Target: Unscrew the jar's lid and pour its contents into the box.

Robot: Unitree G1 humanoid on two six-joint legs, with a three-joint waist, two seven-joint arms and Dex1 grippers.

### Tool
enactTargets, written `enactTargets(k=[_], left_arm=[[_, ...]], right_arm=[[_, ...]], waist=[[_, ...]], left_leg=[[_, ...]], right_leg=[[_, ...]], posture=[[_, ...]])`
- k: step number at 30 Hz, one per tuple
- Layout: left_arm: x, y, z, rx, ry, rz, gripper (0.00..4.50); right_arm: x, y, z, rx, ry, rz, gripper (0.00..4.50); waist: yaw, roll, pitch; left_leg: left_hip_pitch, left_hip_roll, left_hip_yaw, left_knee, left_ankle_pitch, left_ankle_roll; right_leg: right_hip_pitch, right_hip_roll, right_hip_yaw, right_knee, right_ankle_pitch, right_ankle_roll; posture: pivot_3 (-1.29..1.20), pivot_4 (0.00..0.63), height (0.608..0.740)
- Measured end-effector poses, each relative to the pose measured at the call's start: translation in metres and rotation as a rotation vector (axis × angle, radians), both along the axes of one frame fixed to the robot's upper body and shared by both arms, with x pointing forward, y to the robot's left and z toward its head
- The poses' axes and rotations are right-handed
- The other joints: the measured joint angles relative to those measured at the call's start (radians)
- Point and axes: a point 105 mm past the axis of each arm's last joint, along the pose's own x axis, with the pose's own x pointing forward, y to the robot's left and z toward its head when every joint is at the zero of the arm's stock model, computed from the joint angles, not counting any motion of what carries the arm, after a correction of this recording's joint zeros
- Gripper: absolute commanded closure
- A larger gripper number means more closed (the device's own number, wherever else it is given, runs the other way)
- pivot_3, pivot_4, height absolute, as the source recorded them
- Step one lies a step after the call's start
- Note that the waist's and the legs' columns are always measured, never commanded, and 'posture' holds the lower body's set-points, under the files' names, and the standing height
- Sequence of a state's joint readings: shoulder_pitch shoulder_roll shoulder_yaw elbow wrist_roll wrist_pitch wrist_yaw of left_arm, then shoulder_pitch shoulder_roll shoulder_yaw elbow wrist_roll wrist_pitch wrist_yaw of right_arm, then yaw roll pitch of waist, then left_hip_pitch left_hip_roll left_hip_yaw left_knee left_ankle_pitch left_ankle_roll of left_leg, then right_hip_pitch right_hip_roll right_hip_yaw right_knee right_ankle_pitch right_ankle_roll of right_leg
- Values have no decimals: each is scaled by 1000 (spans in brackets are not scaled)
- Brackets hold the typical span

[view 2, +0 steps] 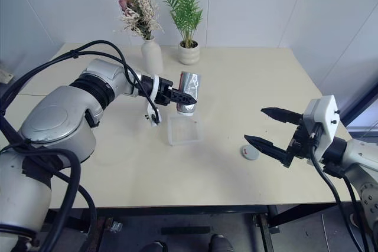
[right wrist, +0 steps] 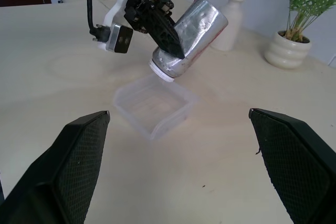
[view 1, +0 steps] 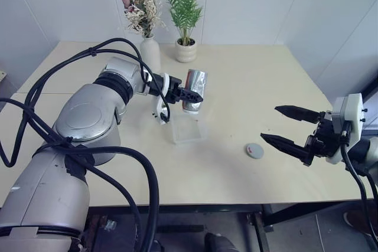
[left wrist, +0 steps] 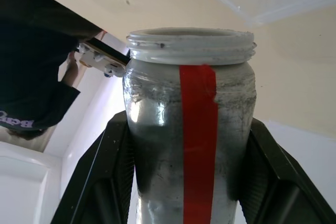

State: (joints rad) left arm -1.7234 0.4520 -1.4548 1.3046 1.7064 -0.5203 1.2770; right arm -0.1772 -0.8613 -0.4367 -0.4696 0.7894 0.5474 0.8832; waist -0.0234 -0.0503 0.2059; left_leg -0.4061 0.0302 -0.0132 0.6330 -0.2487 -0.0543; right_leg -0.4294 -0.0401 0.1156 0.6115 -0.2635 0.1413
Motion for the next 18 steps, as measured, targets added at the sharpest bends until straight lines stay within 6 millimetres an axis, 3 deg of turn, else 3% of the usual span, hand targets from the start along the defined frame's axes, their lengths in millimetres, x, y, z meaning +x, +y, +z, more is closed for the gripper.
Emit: enactTargets(k=[18], left_arm=[[-5,0,11,7,-162,-150,2365]], right_arm=[[6,3,0,-16,10,26,18]], waist=[[6,0,0]], left_leg=[[0,0,0,2,0,0]], right_leg=[[0,0,0,3,0,0]], posture=[[0,150,740]])
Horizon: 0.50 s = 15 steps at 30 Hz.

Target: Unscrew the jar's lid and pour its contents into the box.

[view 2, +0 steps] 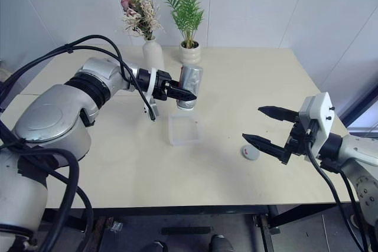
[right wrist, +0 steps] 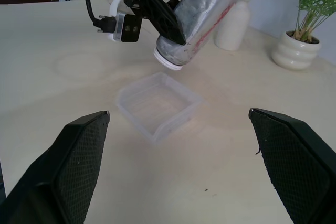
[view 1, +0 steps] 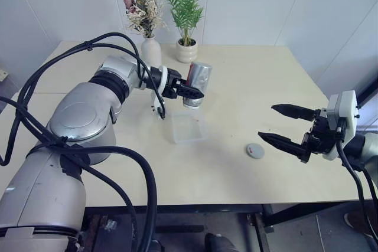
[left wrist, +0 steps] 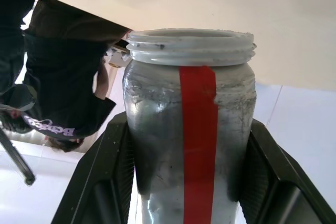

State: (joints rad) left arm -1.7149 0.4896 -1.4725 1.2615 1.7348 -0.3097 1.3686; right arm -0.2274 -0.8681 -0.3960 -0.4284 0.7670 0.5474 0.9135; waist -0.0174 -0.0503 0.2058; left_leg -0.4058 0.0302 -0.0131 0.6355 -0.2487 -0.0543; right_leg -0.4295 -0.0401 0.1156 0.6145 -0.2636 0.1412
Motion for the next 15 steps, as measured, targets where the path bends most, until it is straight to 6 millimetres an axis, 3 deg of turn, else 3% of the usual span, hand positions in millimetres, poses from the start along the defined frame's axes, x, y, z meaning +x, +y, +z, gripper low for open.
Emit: enactTargets(k=[15], left_arm=[[-2,4,10,-60,-67,-39,2365]], right_arm=[[0,1,1,-8,0,11,18]], waist=[[18,0,0]], left_leg=[[0,0,0,11,-2,0]], right_leg=[[1,0,0,6,0,0]], posture=[[0,150,740]])
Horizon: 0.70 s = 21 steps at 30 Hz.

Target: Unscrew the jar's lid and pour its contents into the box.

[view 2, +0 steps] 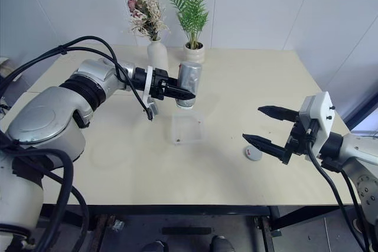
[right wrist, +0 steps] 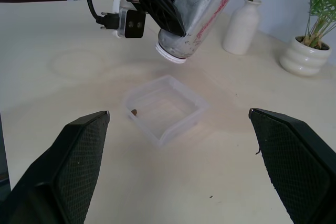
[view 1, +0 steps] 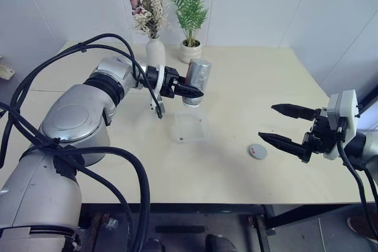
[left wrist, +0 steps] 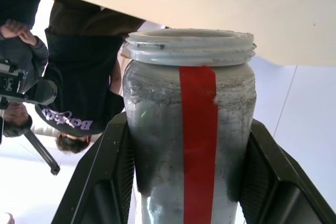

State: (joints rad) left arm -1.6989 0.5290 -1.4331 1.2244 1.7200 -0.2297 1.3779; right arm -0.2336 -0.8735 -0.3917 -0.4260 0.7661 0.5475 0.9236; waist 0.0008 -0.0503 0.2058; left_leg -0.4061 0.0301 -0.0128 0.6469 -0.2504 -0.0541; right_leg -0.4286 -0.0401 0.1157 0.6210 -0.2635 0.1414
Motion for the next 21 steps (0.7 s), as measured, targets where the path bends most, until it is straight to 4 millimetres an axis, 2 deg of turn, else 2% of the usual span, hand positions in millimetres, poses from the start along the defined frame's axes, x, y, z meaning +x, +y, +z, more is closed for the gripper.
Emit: enactTargets(k=[3,6,10,11,13,15,17,18,21], left_arm=[[1,0,4,-79,54,25,2365],[4,4,20,-293,230,125,2365],[10,23,38,-567,475,269,2365],[10,26,39,-597,503,279,2365],[14,36,41,-774,681,334,2365],[17,40,36,-848,791,371,2365],[23,45,36,-1021,963,399,2365],[29,52,37,-1198,1130,391,2365],[45,76,23,-1523,1538,378,2365]], right_arm=[[0,1,0,-1,0,3,18],[0,1,0,-1,-1,3,18],[1,0,0,-1,-1,-1,18],[1,0,1,0,-2,-1,18],[2,0,4,3,-14,1,18],[2,1,6,5,-20,6,18],[3,1,7,8,-20,9,18],[3,0,7,10,-18,9,18],[3,0,6,8,-16,13,18]], waist=[[-2,0,0],[-3,0,0],[-5,0,0],[-4,0,0],[-3,0,0],[-3,0,0],[-2,1,0],[-2,2,-1],[-2,2,-1]], left_leg=[[0,0,0,1,0,0],[1,0,0,0,0,0],[1,0,1,0,0,0],[1,0,2,0,0,0],[1,0,2,0,0,0],[1,0,2,1,0,0],[1,0,3,1,0,1],[1,0,3,1,0,1],[1,0,3,2,0,1]], right_leg=[[0,0,0,1,0,0],[0,0,0,1,0,0],[0,0,1,1,0,0],[0,0,1,1,0,0],[0,0,2,1,0,0],[0,0,1,1,1,0],[0,0,2,1,1,0],[0,0,2,1,1,-1],[0,0,2,3,1,-1]], posture=[[0,150,740],[0,150,740],[0,150,740],[0,150,740],[0,150,740],[0,150,740],[0,150,740],[0,150,740],[0,150,740]])
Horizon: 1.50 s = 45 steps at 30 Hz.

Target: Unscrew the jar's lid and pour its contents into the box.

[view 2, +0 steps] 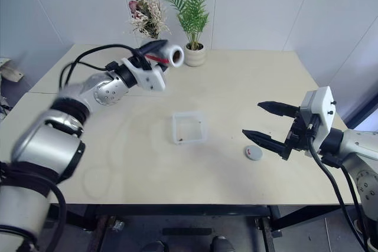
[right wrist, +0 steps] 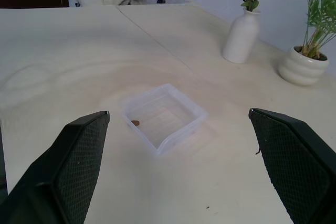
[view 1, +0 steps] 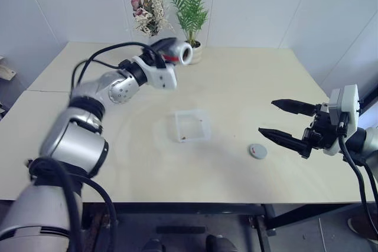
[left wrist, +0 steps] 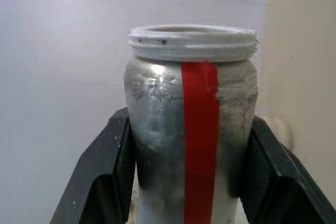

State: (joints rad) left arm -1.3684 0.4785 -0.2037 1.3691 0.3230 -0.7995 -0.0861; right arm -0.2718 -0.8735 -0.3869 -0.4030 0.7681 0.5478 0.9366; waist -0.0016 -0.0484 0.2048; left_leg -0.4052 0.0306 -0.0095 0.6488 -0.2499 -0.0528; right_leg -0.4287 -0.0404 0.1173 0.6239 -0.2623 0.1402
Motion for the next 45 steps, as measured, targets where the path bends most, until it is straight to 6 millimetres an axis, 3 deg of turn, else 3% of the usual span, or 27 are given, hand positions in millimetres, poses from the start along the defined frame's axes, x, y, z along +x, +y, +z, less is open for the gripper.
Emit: enactTargets(k=[3,9,20,28,35,36,45], left_arm=[[6,23,-29,-321,270,-77,2365],[2,32,-59,-606,493,-243,2365],[-13,37,-120,-654,687,-322,2365],[-17,43,-137,-605,742,-283,2365],[-20,43,-142,-572,760,-293,166],[-21,43,-143,-567,765,-301,25],[-36,53,-139,-452,815,-389,25]], right_arm=[[0,0,-1,-1,4,2,18],[-1,0,0,-15,5,11,18],[-1,-1,1,-24,19,30,18],[-1,0,-1,-27,30,33,18],[-1,0,-1,-27,31,33,0],[-1,0,-1,-28,30,33,0],[5,0,0,-33,38,37,0]], waist=[[-8,0,0],[-11,0,0],[-30,1,-1],[-27,1,-1],[-28,1,-1],[-28,1,-1],[-30,1,-1]], left_leg=[[1,0,0,1,0,1],[1,0,-2,3,2,3],[2,0,-3,4,3,4],[2,0,-3,4,3,4],[2,0,-3,4,3,4],[2,0,-3,4,3,4],[2,0,-3,2,3,4]], right_leg=[[0,0,0,3,0,0],[1,0,0,4,2,0],[2,0,0,4,3,0],[2,0,0,4,3,0],[2,0,0,4,3,0],[2,0,0,4,3,0],[2,0,0,3,3,0]], posture=[[0,150,740],[0,150,740],[0,150,740],[0,150,740],[0,150,740],[0,150,740],[0,150,740]])
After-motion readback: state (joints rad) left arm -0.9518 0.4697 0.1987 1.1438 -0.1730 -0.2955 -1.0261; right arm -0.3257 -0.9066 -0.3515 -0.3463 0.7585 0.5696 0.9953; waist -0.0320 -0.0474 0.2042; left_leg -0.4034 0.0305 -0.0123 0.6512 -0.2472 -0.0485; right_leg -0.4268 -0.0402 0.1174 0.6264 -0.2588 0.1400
